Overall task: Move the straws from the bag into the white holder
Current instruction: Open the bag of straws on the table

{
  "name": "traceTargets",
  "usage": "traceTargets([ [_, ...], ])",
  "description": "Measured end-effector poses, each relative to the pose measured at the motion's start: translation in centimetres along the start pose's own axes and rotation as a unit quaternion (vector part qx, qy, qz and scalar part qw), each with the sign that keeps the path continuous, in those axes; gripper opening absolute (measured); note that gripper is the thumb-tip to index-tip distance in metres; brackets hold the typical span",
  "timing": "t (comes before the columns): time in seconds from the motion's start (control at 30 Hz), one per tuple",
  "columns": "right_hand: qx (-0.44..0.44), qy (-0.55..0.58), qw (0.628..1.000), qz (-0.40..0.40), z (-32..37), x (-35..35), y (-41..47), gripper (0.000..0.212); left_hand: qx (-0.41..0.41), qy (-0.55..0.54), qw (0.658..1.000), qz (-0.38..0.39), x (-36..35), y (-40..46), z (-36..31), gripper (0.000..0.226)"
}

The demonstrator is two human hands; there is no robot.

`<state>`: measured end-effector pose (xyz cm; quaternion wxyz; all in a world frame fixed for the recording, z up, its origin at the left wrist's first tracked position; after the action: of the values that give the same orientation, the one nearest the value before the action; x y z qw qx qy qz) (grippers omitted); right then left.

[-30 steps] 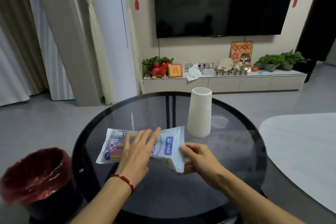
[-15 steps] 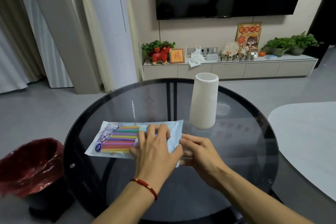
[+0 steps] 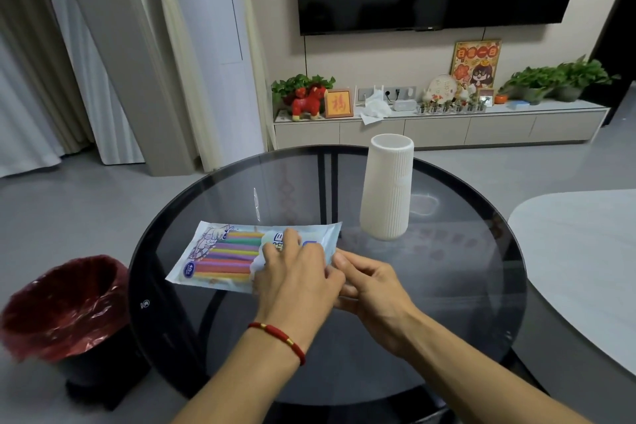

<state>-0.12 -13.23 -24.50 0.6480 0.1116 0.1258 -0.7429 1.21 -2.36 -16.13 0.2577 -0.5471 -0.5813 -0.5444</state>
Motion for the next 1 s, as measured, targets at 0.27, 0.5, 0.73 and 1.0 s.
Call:
traceTargets([
  [0.27, 0.005, -0.092, 0.993, -0.070, -0.1, 0.6, 0.2, 0.019, -0.059, 0.122, 0.991, 0.011, -1.4, -0.7, -0.9, 0.023],
  [0.5, -0.031, -0.195, 0.973, -0.118, 0.0, 1.1, 0.2, 0.038, -0.073, 0.147, 0.985, 0.047, -2.6, -1.5, -1.0, 0.028],
  [0.73, 0.003, -0.292, 0.947, -0.132, 1.1, 1.5, 0.1, 0.018, -0.051, 0.088, 0.995, -0.003, -0.9, -0.4, -0.2, 0.012],
  [1.0, 0.033, -0.292, 0.954, -0.056, 1.7, 2.2, -0.2, 0.016, -0.242, -0.163, 0.940, 0.175, -3.8, 0.0, 1.0, 0.070],
])
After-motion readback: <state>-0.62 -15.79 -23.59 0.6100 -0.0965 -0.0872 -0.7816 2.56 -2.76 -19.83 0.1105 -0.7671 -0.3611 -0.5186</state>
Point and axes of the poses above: each hand's wrist, its own y-axis towards the middle knuckle, its own x-axis out of the back of the hand, z = x × y, the point moved 8 cm from there along y, towards the middle knuckle, and after that the axes turned 9 degrees about -z, right-handed, at the moved point
